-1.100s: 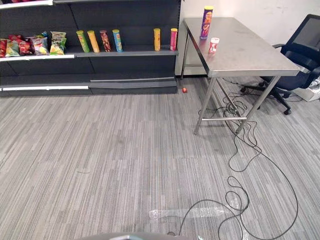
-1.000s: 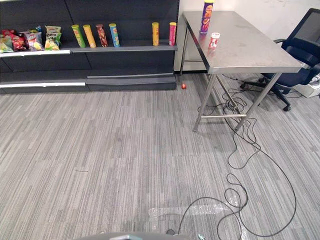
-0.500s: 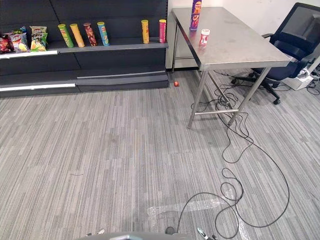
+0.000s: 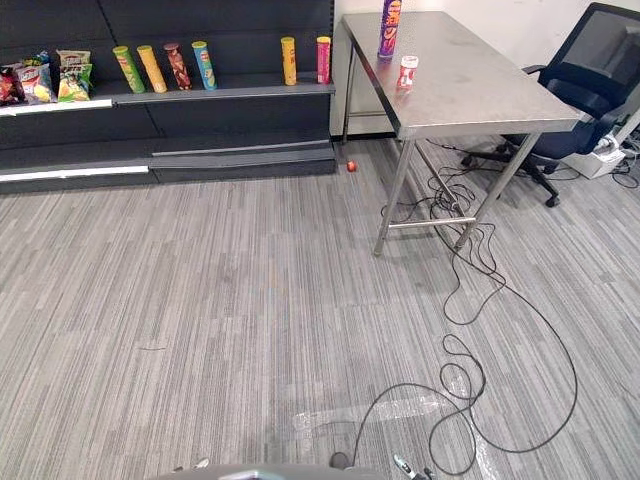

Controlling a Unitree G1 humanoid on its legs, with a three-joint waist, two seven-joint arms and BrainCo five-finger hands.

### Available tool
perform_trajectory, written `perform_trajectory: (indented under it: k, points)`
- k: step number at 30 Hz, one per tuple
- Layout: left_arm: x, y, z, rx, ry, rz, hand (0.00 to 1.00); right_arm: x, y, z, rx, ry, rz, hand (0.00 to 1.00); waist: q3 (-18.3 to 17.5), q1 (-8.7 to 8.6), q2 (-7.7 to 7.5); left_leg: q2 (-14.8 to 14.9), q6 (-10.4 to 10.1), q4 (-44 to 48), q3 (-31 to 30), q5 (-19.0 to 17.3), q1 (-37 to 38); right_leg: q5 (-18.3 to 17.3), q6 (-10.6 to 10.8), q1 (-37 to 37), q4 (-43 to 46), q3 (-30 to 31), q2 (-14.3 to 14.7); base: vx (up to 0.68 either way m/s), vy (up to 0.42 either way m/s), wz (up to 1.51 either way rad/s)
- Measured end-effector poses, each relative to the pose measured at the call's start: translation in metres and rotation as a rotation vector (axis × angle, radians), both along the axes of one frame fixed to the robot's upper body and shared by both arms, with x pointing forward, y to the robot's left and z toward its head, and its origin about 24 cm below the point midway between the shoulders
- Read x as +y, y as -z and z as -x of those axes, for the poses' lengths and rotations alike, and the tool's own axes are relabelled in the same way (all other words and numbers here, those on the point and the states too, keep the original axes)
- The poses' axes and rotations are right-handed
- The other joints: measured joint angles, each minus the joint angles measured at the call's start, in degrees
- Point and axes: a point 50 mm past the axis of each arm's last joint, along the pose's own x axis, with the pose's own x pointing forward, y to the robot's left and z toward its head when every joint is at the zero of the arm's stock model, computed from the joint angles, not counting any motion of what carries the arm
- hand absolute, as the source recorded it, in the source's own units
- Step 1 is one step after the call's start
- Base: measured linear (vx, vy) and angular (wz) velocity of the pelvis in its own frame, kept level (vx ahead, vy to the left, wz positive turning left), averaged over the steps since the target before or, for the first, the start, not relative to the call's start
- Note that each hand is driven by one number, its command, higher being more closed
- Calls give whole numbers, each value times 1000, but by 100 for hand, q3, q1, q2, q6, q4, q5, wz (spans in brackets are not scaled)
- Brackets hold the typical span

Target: Put the gum and the chips on the shelf.

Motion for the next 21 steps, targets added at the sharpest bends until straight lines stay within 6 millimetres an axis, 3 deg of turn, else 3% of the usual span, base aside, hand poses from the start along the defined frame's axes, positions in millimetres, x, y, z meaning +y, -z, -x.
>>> perform_trajectory:
  k: [5,8,12,14,17,19,21]
  points:
    - [0,0,-5,-9,15,-6,0,-1,-1,-11,-20,-63,15,0,82,-5,10,12,0,83,-20,5,-111,-29,2,-158,215,-40,-12,-20,-4,0]
    - [0,-1,-15,-32,24,-7,0,-4,-6,-31,-81,-78,32,0,332,-30,29,-5,16,190,-90,19,-327,-274,-97,-584,787,-102,-90,-75,-7,7]
    - [2,-2,-18,-53,-38,1,0,-5,-6,-32,-89,-63,31,0,437,-17,-29,16,-149,528,-120,-178,-486,-691,-189,-843,1400,-171,-171,-54,-39,15]
    - [4,-3,-19,-76,-91,9,0,-4,-6,-31,-92,-71,35,0,507,4,-64,224,-361,1873,-11,-643,-1018,-950,-306,-900,1702,-162,-169,-41,-87,2]
    - [5,-6,-29,-128,-152,28,0,-9,-6,-27,-82,-58,44,0,721,27,-110,475,-215,3914,162,-501,-1931,-1054,-348,-659,1752,-197,-248,22,-96,10]
    - [4,-6,-30,-135,-184,38,0,-14,-7,-27,-83,-38,57,0,762,21,-41,491,-240,4146,115,-643,-2139,-1107,-313,-528,1737,-208,-308,82,29,9]
    - [3,-6,-32,-150,-182,46,0,-18,-8,-28,-85,-15,72,0,766,22,-15,387,-222,3593,-41,-636,-2437,-1154,-235,-492,1683,-199,-439,147,107,4]
